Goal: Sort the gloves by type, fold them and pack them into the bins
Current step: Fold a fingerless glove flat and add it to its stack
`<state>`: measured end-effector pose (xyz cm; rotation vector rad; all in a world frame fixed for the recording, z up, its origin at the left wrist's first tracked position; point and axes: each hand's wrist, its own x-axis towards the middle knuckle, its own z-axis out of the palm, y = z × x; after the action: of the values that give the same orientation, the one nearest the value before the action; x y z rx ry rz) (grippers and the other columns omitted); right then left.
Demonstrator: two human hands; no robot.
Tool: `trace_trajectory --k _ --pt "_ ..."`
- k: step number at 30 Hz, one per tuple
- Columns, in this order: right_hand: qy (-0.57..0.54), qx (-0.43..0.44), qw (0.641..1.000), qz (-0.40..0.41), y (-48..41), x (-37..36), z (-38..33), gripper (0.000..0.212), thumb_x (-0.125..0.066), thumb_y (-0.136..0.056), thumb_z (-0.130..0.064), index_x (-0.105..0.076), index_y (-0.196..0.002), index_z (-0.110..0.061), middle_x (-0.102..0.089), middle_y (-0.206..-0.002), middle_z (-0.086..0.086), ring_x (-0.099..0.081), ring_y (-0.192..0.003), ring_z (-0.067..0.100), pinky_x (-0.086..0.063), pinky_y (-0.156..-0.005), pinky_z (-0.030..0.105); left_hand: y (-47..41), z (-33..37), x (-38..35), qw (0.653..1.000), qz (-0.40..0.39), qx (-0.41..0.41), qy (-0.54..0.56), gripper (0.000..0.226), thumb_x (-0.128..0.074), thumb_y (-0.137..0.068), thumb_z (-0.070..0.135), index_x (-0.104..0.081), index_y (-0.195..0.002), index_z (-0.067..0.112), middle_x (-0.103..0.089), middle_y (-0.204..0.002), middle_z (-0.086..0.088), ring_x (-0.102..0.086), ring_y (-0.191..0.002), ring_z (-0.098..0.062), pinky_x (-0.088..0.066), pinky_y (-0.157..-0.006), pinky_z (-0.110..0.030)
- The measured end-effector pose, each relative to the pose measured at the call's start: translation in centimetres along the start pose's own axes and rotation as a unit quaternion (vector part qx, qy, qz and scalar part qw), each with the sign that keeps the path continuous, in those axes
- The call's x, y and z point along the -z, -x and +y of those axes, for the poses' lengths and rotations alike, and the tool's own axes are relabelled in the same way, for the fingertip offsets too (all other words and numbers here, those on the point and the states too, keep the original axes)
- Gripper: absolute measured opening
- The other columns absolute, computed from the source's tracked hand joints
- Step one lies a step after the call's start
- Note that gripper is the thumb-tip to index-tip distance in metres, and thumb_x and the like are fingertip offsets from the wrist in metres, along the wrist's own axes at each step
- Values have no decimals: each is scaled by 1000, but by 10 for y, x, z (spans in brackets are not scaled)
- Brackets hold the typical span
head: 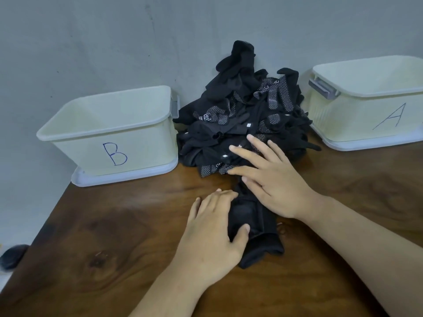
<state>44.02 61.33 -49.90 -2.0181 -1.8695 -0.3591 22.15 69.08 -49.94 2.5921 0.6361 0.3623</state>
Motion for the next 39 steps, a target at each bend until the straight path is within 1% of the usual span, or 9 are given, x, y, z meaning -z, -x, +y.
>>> trace_trajectory --k 5,9,11,15,21,28,31,34,39 --pt "-32 -60 998 8 -1 -2 -2 52 -40 -116 -31 -31 -167 -35 -18 -174 -23 4 -165 11 -8 -132 54 2 -2 0 1000 -1 2 9 67 -53 -101 55 -23 -159 40 -26 -162 28 1 -156 10 5 -131 -29" --pt "-95 -73 992 41 3 4 -3 41 -49 -114 -22 -57 -152 -34 -34 -168 -23 -7 -164 9 -7 -132 47 1 -2 0 1000 -2 -6 7 68 -52 -102 53 -23 -161 38 -25 -164 26 1 -156 8 3 -132 -33" --pt "-101 -76 989 77 9 6 2 35 -56 -108 -14 -70 -136 -31 -47 -160 -19 -20 -161 12 -18 -130 48 2 -2 0 1000 -3 -11 4 67 -53 -102 52 -23 -161 38 -24 -164 26 2 -155 10 3 -132 -31" --pt "-69 -144 975 157 28 18 27 33 -62 -99 -7 -75 -122 -26 -60 -146 -11 -39 -151 18 -32 -124 44 2 0 1 1000 -5 -12 5 63 -54 -102 51 -27 -159 41 -25 -162 29 3 -151 16 -1 -133 -34" --pt "-94 -279 939 177 60 36 70 47 -60 -98 -9 -65 -142 -24 -56 -150 -9 -40 -143 15 -32 -123 33 0 5 0 999 -19 -28 -41 53 -52 -103 55 -36 -153 48 -28 -161 33 -4 -154 13 -2 -133 -37" --pt "-82 -209 965 136 63 33 78 52 -62 -97 -10 -61 -147 -24 -51 -156 -12 -38 -146 15 -28 -123 30 -13 29 -14 997 -5 -59 -55 57 -44 -95 71 -43 -148 50 -34 -155 35 -19 -148 14 -14 -131 -38" --pt "-65 -187 973 121 57 27 79 53 -60 -98 -13 -59 -149 -26 -48 -160 -12 -35 -148 15 -34 -123 39 -22 29 -17 996 51 -59 -36 48 -44 -99 68 -52 -142 48 -40 -151 34 -27 -146 11 -23 -127 -36" --pt "-71 -195 968 142 51 26 81 51 -58 -101 -15 -57 -151 -27 -46 -161 -13 -36 -148 16 -31 -125 37 -43 21 -16 984 168 -52 -22 38 -51 -102 49 -61 -137 36 -48 -150 23 -36 -147 -1 -33 -123 -41" --pt "-51 -160 969 182 23 20 82 48 -54 -108 -20 -51 -156 -25 -45 -162 -11 -40 -149 16 -32 -123 36 -88 5 -14 963 254 -34 -80 40 -60 -104 28 -59 -143 27 -43 -163 10 -23 -160 -15 -28 -126 -54"
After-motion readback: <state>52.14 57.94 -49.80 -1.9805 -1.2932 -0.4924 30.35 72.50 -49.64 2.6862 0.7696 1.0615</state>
